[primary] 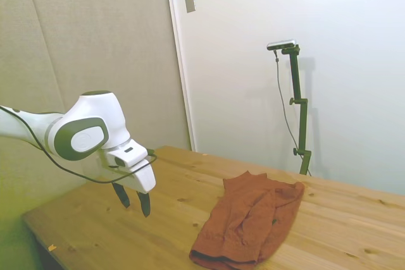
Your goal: Unfold the shorts
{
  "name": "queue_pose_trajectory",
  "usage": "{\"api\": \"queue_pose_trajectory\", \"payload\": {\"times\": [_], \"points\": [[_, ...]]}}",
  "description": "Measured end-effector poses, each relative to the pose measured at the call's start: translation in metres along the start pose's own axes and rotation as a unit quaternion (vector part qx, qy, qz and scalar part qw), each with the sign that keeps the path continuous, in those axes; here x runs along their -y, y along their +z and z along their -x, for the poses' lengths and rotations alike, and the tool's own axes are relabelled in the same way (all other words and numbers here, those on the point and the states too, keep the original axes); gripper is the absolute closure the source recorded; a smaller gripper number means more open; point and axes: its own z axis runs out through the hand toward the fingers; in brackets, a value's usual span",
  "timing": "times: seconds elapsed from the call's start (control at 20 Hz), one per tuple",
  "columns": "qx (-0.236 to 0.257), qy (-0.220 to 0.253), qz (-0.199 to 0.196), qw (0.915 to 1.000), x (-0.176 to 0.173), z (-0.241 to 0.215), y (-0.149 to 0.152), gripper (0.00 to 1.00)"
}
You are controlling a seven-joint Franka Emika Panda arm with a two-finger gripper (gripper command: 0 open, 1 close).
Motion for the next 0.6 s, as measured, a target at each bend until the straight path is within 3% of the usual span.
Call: {"api": "queue_pose_trajectory", "payload": {"times": [0.3,0.6], "points": [[-0.005,0.017,-0.007,0.9998,-0.004,-0.011,-0.004,0.00],[-0.013,0.107,-0.027,0.9938,-0.077,-0.127,-0.032,0.00]]}}
